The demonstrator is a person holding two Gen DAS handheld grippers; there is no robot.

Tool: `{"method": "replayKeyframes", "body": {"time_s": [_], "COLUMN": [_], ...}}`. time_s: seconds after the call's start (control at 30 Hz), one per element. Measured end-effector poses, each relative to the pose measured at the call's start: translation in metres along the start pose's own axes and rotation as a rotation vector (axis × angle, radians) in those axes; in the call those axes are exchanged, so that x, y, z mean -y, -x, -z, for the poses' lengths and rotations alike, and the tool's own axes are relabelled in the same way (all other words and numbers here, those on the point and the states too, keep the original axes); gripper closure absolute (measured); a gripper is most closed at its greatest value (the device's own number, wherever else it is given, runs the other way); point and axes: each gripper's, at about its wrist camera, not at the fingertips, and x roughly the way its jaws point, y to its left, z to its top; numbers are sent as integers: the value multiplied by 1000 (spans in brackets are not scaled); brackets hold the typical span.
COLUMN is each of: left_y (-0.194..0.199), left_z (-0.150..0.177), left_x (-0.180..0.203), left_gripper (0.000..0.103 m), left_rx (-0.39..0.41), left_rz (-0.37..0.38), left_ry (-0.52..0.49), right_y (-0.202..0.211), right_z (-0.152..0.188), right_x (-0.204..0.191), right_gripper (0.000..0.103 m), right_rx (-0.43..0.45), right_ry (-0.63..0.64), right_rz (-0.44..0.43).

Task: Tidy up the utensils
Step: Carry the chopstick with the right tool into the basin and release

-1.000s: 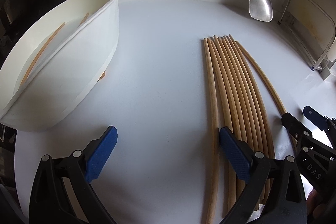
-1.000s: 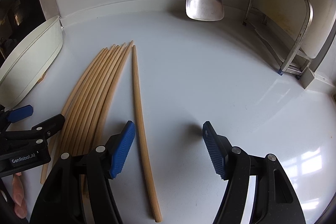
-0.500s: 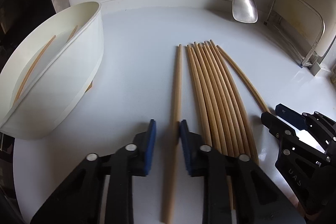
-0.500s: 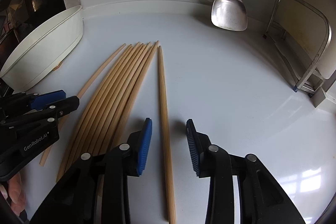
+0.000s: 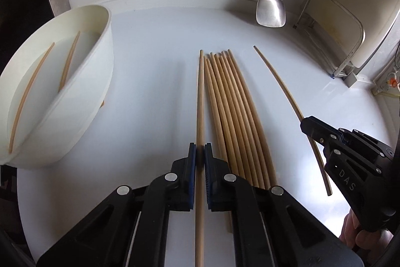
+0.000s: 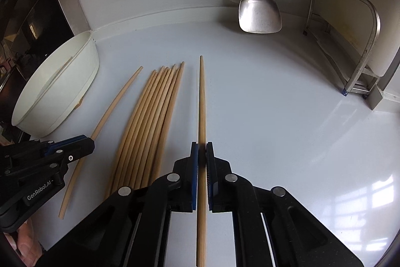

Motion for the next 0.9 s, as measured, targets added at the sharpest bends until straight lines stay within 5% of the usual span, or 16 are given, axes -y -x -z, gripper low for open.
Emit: {"method": "replayKeyframes", "body": {"time_s": [0.23,0.47,0.9], "left_y": [61,103,96], "left_z": [-24,-47,-53], "left_x": [-26,-94,-236], "left_gripper": [96,96,96], "left_rx": [60,122,60], "left_rz": [13,-40,-132], "left_ry": [-15,34,136], "right_y": [39,59,5], "right_z": [-25,-56,-98], "right_x": [-31,-91,-227], "right_gripper": [97,97,97], "right_rx": [36,51,-8], "right_ry": [20,21,71], "right_rz": [12,-40,-127]}}
